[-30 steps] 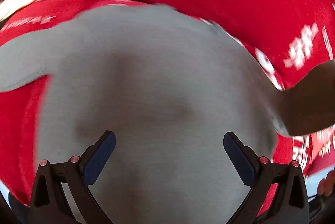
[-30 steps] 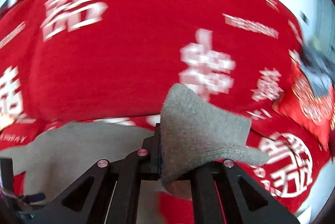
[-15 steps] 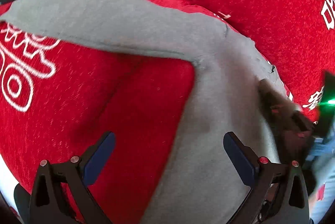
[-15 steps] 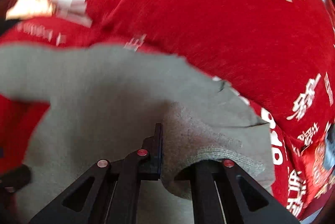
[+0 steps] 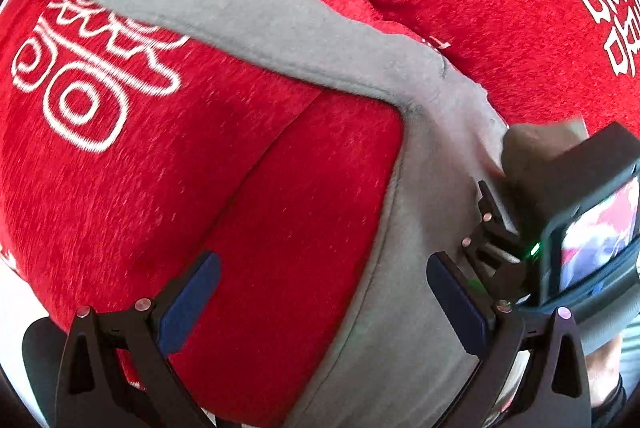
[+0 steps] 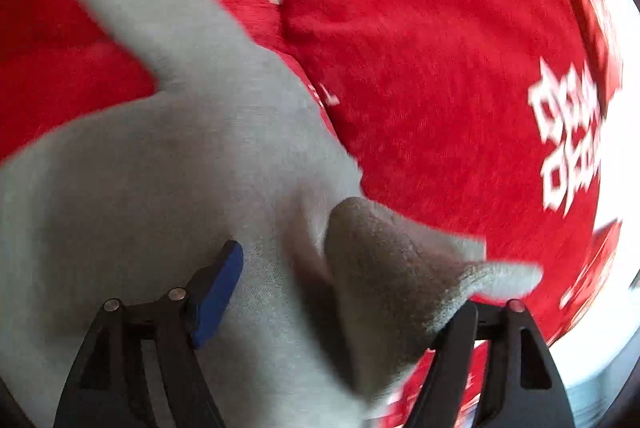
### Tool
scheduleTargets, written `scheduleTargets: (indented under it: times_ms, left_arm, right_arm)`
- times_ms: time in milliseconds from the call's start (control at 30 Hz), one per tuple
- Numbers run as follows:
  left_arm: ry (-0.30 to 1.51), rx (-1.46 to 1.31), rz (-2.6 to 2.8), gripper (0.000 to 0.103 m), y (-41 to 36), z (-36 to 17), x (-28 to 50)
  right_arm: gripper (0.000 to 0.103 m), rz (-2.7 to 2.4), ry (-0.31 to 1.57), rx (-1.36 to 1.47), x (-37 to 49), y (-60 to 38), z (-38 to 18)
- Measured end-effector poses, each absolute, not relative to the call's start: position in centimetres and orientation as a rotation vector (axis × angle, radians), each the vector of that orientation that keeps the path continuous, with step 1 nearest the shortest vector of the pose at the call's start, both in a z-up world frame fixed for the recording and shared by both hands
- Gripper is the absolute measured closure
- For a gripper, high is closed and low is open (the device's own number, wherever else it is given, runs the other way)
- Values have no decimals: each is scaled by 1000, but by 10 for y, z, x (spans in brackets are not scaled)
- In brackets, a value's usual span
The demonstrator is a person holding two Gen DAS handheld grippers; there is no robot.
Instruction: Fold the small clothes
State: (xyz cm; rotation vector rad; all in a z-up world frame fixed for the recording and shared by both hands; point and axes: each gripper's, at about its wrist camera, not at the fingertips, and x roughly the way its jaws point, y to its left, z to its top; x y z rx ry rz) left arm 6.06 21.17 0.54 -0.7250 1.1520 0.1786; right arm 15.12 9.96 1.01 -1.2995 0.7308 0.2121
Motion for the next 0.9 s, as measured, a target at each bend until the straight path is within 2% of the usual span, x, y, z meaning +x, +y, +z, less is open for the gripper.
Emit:
scheduleTargets:
  times_ms: [100, 200, 300, 433, 667, 767, 900]
  left_arm:
    - [1163, -718, 188, 0, 212, 5, 54]
    - [1175, -716, 188, 0, 208, 4, 57]
    - [1161, -702, 182, 0, 201, 13, 65]
    - [1138, -659, 168, 0, 190, 26, 82]
    - [1113, -561, 60, 0, 140, 62, 123]
    - [1117, -473, 15, 0, 110, 69, 141]
    - [1188, -366, 36, 0, 82, 43, 166]
  right_arm:
    - [24, 230, 701, -1348, 138, 101, 8]
    - [24, 227, 787, -1239, 148, 93, 15]
    - [24, 273, 938, -976, 165, 68, 37]
    - [24, 451, 1111, -478, 176, 2, 75]
    - [24, 317, 1154, 10, 207, -144, 82]
    - [24, 218, 1124, 43, 205, -198, 82]
    - [24, 37, 1085, -219, 188, -242, 77]
